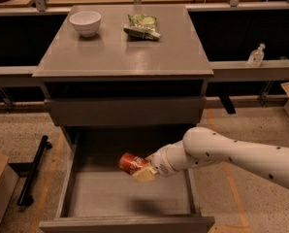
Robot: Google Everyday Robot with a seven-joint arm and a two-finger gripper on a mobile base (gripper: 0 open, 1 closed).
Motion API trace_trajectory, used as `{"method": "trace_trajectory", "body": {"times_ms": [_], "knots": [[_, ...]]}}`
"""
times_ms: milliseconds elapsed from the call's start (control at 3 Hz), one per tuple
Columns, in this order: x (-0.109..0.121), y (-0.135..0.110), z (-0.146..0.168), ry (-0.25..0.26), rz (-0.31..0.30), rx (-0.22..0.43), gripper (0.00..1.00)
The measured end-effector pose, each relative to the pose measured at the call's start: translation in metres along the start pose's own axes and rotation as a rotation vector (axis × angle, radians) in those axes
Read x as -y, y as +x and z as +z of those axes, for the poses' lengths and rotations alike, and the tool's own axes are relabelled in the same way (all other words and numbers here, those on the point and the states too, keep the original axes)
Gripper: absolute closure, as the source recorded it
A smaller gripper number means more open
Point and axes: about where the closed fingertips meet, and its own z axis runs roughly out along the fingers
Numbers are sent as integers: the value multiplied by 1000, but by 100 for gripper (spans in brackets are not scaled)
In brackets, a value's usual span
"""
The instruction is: Place coke can into middle drawer
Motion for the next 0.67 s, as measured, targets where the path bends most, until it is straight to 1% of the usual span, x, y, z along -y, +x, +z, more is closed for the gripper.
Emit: {"method": "trace_trajectory", "body": {"times_ms": [333,667], "knots": [[20,8,25,-49,-27,11,100],[40,36,68,-108,14,6,100]]}}
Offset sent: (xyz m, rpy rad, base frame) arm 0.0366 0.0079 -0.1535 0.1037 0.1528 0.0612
